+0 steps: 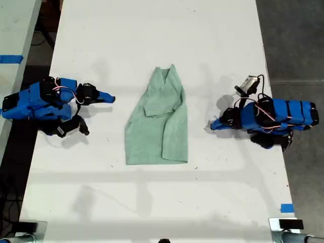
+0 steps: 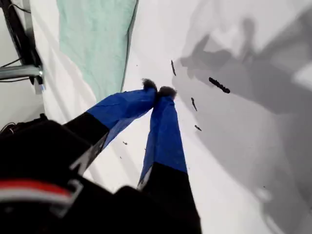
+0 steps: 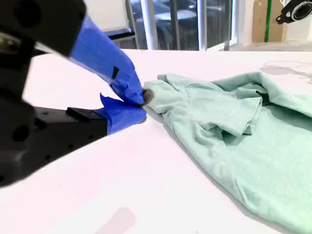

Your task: Fold t shirt

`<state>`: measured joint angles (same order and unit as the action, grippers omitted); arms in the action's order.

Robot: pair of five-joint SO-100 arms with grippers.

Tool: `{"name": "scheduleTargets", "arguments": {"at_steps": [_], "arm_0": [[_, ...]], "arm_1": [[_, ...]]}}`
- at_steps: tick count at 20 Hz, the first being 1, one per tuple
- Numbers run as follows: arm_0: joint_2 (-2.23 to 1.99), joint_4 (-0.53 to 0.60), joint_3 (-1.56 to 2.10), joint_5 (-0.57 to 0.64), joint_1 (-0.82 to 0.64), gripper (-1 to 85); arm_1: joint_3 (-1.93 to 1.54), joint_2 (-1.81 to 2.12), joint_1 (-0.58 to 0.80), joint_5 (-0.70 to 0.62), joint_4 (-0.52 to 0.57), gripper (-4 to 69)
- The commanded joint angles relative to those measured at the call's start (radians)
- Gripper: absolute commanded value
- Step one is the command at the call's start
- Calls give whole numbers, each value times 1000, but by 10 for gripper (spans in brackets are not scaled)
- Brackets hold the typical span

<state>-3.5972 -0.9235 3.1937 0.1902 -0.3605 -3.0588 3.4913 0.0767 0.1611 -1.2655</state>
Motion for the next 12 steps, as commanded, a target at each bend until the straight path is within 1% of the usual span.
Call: {"name": "scheduleTargets", "arguments": {"at_steps": [1,12], "arm_0": [[-9,3,9,-12,-2,-2],[-9,3,9,-12,-2,-2]], "arm_1": [[-57,14,0,2,-6,19],[-57,14,6,-5,-5,19]]}}
